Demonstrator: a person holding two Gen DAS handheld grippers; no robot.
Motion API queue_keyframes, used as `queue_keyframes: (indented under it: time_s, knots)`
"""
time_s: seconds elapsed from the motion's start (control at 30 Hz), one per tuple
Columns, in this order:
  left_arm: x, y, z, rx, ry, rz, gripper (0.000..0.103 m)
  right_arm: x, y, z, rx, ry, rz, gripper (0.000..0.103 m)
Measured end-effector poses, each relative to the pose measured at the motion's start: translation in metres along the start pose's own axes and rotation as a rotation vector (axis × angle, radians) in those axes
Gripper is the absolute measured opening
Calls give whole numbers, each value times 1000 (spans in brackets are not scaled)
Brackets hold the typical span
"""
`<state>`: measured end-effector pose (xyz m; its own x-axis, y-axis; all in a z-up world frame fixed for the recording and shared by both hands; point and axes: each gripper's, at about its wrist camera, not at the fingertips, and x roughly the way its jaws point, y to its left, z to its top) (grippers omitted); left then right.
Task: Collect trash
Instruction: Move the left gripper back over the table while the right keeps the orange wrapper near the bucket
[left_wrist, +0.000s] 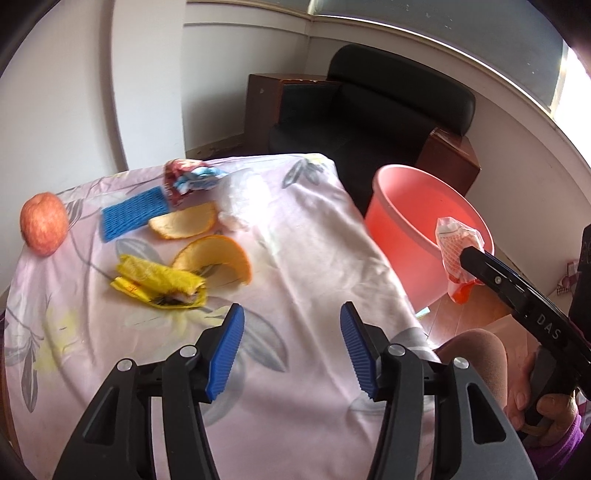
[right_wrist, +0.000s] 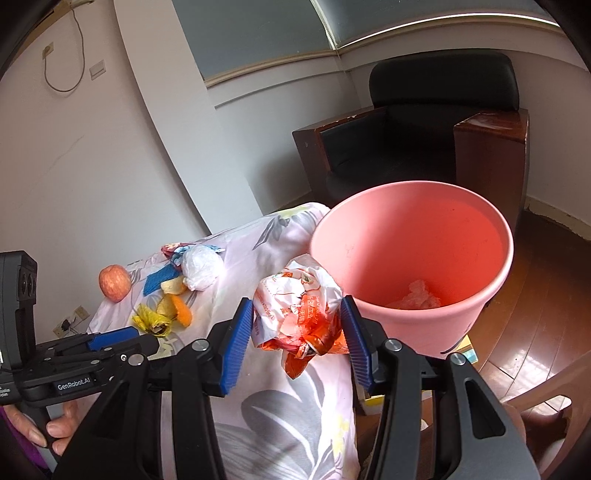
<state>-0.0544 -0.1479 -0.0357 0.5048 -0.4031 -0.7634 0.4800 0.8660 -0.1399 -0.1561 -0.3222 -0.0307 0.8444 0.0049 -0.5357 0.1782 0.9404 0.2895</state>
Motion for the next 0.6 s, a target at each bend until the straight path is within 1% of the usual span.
queue_keyframes:
  time_s: [0.3, 0.43, 0.6]
  knots:
    - [-8, 30, -11, 1, -28, 62, 54, 6, 28, -5, -31, -2, 34, 50]
    - [-9, 48, -15, -32, -27, 67, 54, 10, 38, -6, -47, 1, 38, 50]
    - [-9, 68, -19, -73, -22, 77, 54, 17, 44, -10, -49, 29, 45, 50]
